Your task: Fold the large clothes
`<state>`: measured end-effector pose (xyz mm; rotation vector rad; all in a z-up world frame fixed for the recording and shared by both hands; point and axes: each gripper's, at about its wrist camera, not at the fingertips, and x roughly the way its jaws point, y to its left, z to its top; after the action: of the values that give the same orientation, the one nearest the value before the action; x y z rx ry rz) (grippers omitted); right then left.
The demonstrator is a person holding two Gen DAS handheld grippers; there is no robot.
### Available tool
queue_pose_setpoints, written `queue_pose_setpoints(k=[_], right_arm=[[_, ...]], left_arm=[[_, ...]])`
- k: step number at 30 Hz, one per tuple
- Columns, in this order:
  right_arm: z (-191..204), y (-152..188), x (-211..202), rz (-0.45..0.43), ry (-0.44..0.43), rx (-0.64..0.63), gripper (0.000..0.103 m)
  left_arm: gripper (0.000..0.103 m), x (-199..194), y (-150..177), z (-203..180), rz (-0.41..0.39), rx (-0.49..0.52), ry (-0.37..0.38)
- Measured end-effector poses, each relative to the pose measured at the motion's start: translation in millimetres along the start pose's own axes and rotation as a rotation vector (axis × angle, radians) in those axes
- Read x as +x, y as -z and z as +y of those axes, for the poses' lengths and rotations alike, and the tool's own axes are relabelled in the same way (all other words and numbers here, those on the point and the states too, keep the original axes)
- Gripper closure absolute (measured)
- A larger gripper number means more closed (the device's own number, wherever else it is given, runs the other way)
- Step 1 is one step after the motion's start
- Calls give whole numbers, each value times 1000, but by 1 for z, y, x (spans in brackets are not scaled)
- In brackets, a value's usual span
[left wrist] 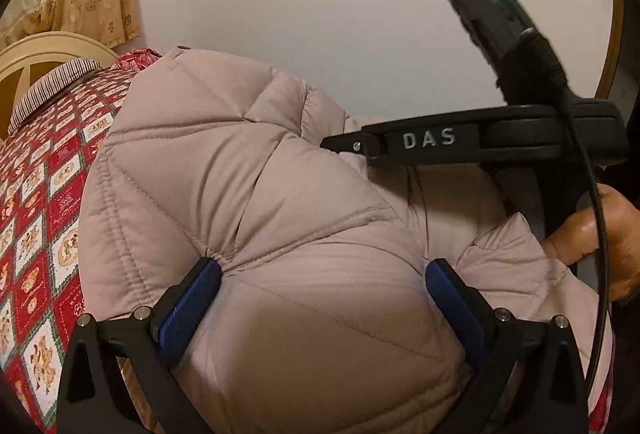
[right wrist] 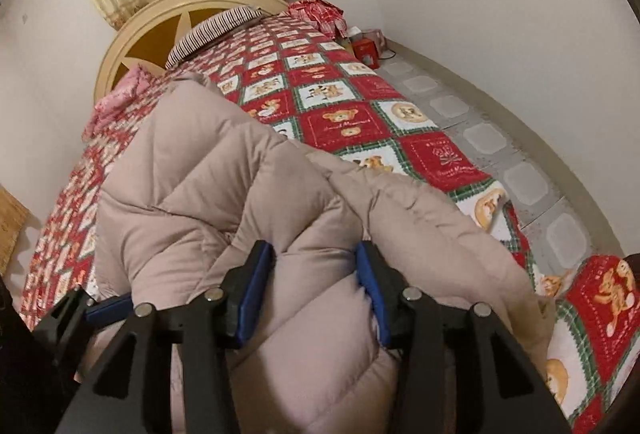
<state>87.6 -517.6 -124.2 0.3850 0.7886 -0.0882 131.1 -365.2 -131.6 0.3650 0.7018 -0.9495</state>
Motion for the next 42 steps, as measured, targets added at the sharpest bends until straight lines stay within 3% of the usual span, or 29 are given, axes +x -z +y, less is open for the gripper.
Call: queue_pose_setpoints(k=[4,8,12,14,18,21,26,33,42], right_arm=[[-3,5,-27,-60,-18,43,52],[-4,32,-87,-160,-5,108,45],[2,80,-146,-187,114,127,36],[4,104,-164,-176,206,144,25],[9,147,-191,-164,371,178,22],[13,158,-199,-147,434,175,19],[25,156,-210,-170,406,195,10],[64,161,-228,-223,370,127,9],[123,158,-256,-426,435,-64,4]], left_arm=[[1,-4,0,-5,-3,18,-14],[1,-11,3,-13,-31,12,-33],[1,-18,1,-16,-39,12,-65],[1,-27,-1,-18,-20,-10,-80],[1,-60,3,-30,-17,-27,-136],[1,-86,10,-35,-29,-51,-150],[1,-120,25,-38,-39,-95,-178],[1,-163,41,-47,-79,-103,-219],[1,-212,45,-57,-190,-58,-332]])
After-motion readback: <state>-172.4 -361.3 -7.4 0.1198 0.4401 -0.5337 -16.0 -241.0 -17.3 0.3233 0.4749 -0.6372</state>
